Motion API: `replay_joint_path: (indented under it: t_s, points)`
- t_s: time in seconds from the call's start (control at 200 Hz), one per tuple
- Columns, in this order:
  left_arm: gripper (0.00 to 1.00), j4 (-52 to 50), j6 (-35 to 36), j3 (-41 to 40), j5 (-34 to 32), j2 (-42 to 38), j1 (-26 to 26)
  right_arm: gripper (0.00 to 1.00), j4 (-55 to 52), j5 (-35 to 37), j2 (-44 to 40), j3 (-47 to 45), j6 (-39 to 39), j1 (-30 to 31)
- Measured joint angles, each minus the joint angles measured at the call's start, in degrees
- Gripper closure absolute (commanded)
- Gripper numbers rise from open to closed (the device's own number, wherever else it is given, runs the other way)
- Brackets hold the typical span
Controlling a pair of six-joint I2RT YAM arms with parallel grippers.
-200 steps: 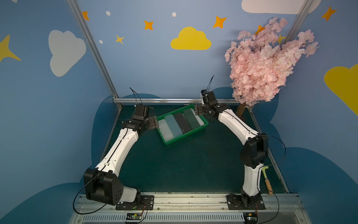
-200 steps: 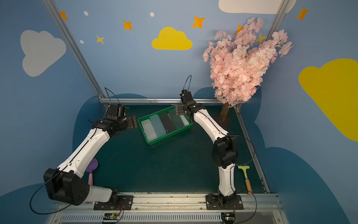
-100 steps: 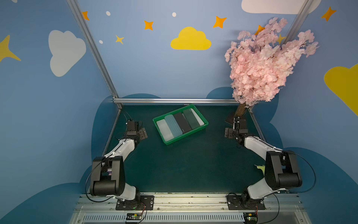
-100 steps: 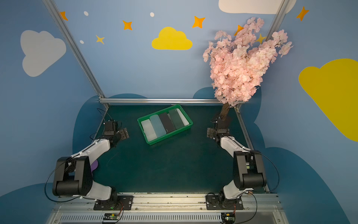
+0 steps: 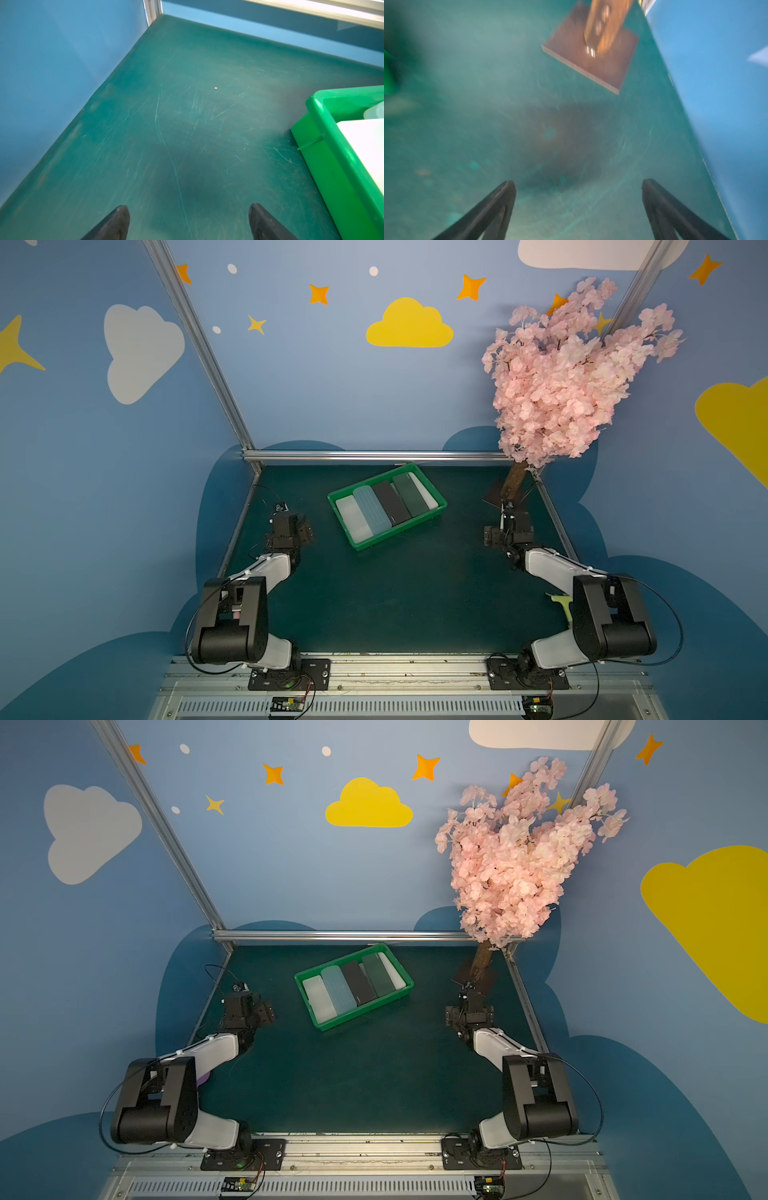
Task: Put the pencil case into the storage box
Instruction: Reset both arms
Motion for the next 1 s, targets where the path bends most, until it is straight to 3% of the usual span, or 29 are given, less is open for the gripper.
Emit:
replay_joint_path:
  t_s: [0.18,0.285,0.39,0.596,0.711,1.001]
  points:
    - [0.07,5.0,0.7,-2.7,1.9,1.4,0.9,0.01,7.8,-2.4,1.2,-2.2,-0.1,-0.9]
    - [0.05,9.4,2.4,-6.1,4.8,0.6,0.7,0.01,19.6,-5.4,-1.2,-10.8,0.9,-2.6]
    - [0.00,13.1,5.7,-7.9,8.7,1.0,-0.7,0.01,30.8,-6.2,2.1,-17.9,1.4,-4.1]
    - [0.00,18.6,9.7,-8.5,12.2,1.3,-3.3,0.01,31.1,-6.8,0.3,-15.6,1.8,-3.6]
    - [0.00,30.5,11.4,-14.8,12.8,3.1,-3.8,0.01,31.5,-6.7,0.1,-15.4,1.9,-3.5]
    - [0.00,30.5,12.0,-14.8,11.9,3.7,-4.6,0.01,28.6,-6.9,-0.5,-14.2,1.3,-3.3]
